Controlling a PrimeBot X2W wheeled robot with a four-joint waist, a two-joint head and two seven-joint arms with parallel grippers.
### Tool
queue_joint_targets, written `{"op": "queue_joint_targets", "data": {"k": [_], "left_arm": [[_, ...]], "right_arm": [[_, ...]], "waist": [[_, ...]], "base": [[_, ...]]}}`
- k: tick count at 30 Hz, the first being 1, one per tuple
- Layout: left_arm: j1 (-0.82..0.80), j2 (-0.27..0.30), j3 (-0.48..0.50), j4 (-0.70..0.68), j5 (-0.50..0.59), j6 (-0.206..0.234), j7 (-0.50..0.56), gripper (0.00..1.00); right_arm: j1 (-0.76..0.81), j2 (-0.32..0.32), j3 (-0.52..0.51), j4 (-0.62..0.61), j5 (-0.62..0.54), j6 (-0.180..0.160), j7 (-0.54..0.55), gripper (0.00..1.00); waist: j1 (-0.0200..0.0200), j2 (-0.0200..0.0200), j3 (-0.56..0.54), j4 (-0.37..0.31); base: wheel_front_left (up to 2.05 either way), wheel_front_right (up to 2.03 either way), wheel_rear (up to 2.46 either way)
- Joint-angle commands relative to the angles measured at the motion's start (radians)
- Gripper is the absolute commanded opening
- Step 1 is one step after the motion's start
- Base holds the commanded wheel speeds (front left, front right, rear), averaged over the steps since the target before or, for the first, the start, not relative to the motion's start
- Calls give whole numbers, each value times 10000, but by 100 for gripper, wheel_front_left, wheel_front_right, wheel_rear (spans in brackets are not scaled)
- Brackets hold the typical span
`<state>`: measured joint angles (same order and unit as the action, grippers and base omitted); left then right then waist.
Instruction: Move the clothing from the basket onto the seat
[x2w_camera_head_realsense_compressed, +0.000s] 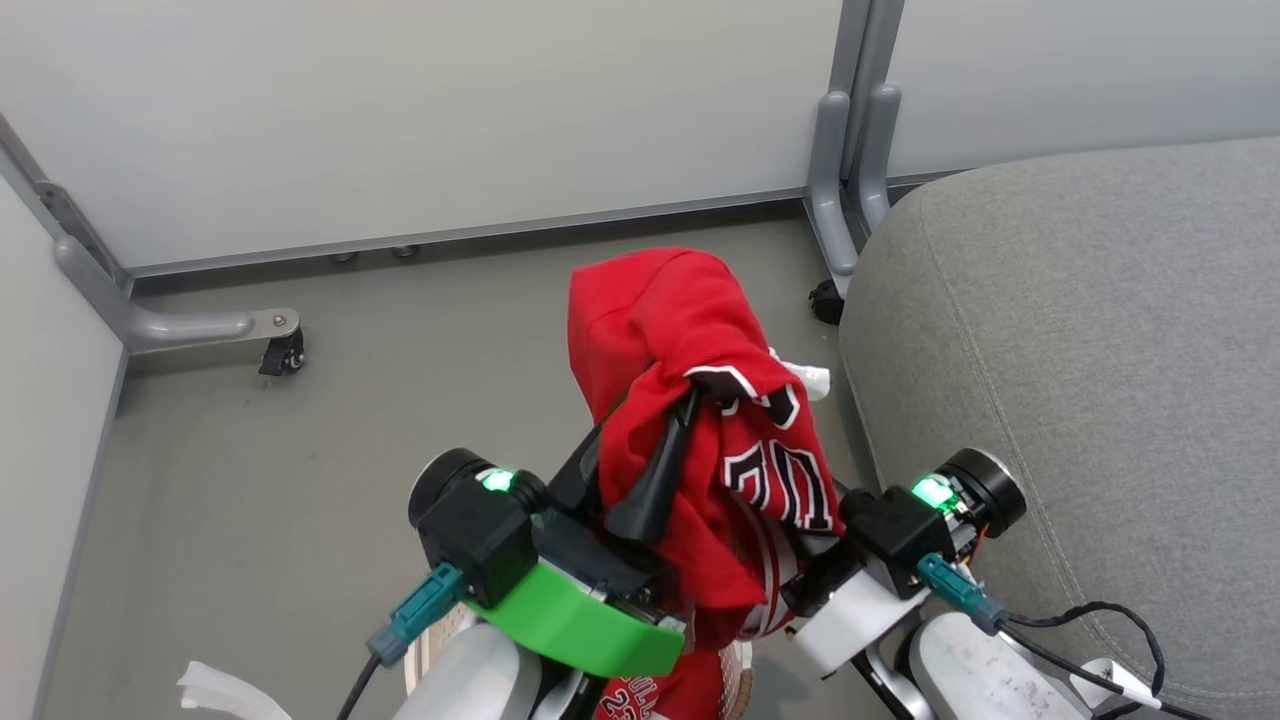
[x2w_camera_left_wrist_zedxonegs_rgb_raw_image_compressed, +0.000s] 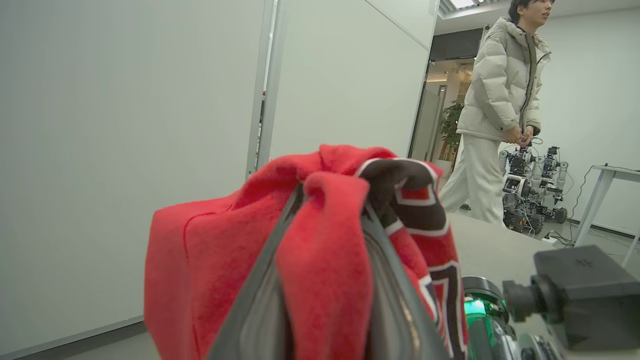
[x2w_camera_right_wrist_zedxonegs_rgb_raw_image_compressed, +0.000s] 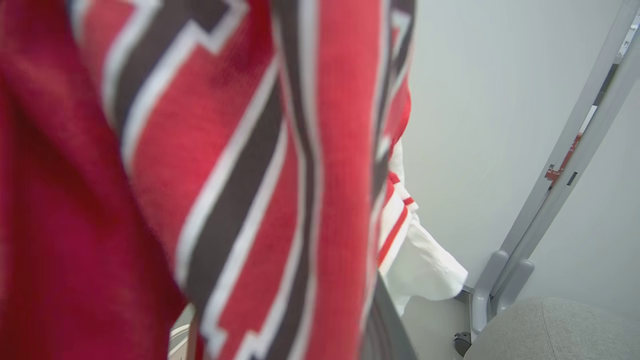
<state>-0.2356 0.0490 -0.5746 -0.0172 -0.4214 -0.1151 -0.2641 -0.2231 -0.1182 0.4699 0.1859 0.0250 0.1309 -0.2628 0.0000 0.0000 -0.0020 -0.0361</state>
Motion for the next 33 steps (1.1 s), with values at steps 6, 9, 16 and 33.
{"op": "queue_joint_targets", "data": {"k": [6,9,16,33], "left_arm": [[155,27,-39,464,354,-34,-4,100],[252,28,86,690,436,-43,-5,100],[723,46,1083,1046,975,-57,-4,100],[2517,93,4044,1567,2900,623,-1,100]], "right_arm": [[115,183,-497,-302,474,-3,-31,0],[119,301,-801,-515,789,-1,-31,0],[119,452,-1488,-981,1377,-1,-31,0],[1028,558,-3566,-2385,1789,-1,-31,0]], "waist": [[0,0,15,42],[0,0,2,74],[0,0,-42,162],[0,0,-213,607]], "base": [[0,0,0],[0,0,0],[0,0,0],[0,0,0]]}}
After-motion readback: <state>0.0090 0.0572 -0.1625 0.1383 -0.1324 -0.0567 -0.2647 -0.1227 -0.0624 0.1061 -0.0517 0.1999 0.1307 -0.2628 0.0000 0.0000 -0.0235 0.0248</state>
